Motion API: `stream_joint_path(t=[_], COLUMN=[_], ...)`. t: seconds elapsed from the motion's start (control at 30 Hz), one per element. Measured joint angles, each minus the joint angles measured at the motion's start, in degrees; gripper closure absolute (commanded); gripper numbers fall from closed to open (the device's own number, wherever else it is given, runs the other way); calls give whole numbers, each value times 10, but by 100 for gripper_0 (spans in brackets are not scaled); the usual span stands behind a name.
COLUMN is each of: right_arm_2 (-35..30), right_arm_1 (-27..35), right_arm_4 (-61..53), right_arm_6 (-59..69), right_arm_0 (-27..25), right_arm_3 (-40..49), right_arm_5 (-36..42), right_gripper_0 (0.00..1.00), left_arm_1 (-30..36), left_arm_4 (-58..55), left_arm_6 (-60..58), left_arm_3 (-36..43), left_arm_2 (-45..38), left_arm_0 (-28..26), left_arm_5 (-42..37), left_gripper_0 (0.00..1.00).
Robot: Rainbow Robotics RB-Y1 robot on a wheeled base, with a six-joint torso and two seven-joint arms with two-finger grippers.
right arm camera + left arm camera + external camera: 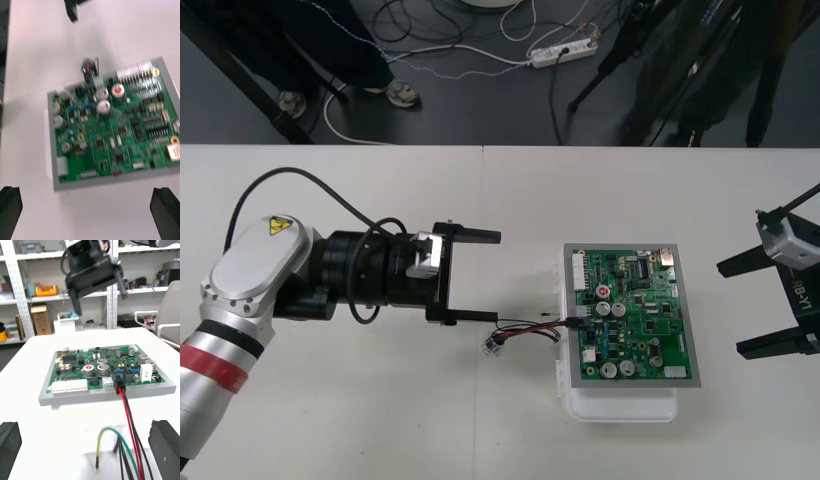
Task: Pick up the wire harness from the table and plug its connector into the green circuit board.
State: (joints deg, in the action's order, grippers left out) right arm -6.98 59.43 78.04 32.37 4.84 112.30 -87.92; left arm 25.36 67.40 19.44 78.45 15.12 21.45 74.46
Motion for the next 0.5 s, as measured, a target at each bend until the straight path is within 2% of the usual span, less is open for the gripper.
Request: stream_joint_path(t=[0.27,0.5], right_arm_2=[-11,-33], right_arm_1=[-1,-35], right_arm_4=[-126,-160], right_arm_6=[0,0], right_arm_0=[0,0], right_arm_3=[1,47], right_arm_5=[32,63], right_gripper_0=[0,0], left_arm_1=[17,13], left_arm_4=[81,140], left_arm_6=[-37,-133], left_arm_3=[97,166], left_arm_2=[-82,-170], left_arm_0=[-14,-16], left_arm_5=[1,26], left_gripper_0=[0,0])
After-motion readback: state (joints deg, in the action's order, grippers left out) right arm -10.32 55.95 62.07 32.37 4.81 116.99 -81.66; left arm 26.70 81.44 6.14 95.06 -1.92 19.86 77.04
